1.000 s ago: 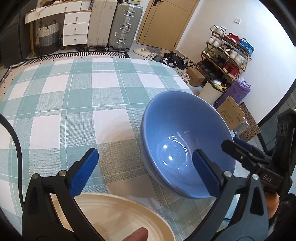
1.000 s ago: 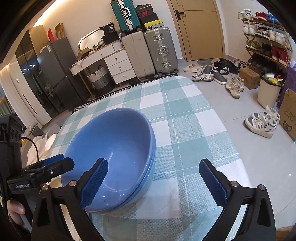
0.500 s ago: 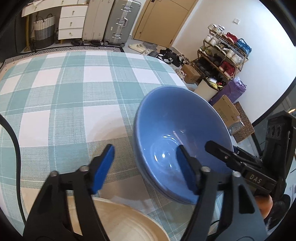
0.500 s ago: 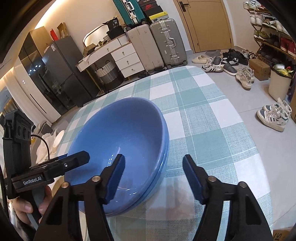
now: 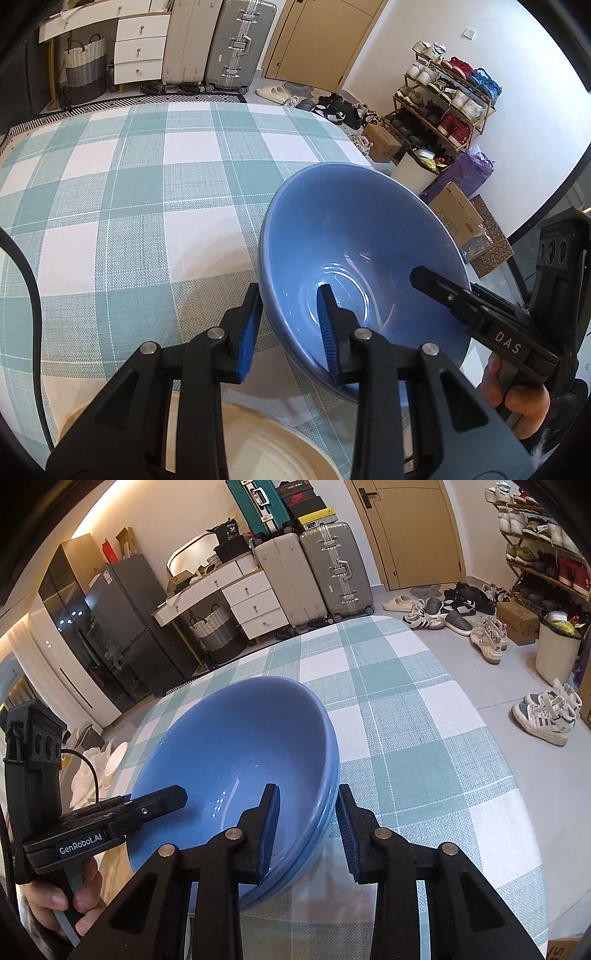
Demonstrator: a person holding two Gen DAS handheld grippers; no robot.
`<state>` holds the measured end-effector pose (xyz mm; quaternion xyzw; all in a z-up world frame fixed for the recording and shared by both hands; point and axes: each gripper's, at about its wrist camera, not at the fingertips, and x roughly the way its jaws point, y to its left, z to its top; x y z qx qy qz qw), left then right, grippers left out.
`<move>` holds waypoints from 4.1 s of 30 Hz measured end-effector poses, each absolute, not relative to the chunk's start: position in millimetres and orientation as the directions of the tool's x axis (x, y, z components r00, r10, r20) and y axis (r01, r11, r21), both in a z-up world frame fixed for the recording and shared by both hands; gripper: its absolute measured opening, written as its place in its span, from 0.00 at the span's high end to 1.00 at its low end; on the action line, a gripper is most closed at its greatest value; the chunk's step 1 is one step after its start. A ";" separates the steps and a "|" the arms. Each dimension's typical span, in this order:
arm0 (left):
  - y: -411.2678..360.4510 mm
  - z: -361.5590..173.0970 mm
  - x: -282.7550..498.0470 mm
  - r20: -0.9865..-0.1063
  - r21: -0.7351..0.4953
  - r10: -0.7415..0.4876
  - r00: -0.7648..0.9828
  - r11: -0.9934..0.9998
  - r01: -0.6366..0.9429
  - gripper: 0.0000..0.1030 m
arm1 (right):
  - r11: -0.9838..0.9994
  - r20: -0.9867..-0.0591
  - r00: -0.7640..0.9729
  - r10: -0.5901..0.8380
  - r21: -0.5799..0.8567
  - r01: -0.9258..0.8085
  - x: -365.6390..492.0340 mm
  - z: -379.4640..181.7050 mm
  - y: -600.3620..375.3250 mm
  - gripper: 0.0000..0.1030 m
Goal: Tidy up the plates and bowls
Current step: 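Close both grippers on the rim of the stacked blue bowls, then lift the stacked bowls with both grippers and carry them over the cream plates, then lower the bowls onto the cream plates and open both grippers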
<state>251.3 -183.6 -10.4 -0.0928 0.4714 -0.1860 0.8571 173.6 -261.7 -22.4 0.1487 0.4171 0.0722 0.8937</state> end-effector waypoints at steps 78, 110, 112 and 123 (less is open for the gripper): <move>-77.5 138.9 15.5 -0.673 -0.225 -0.272 0.688 0.961 0.159 0.75 | 0.945 -0.620 0.714 0.326 0.237 -0.225 41.6 91.1 -140.2 0.69; -10.0 73.6 11.3 -0.751 -0.235 -0.198 0.630 0.972 0.025 0.75 | 0.924 -0.692 0.613 0.381 0.257 -0.284 63.8 34.1 -75.9 0.69; -10.3 68.6 15.9 -0.756 -0.237 -0.200 0.623 0.971 0.025 0.75 | 0.925 -0.699 0.607 0.377 0.257 -0.280 66.0 30.9 -76.7 0.69; -9.6 39.1 43.7 -0.778 -0.258 -0.225 0.586 0.966 0.028 0.75 | 0.936 -0.740 0.575 0.348 0.236 -0.262 81.1 21.2 -79.4 0.69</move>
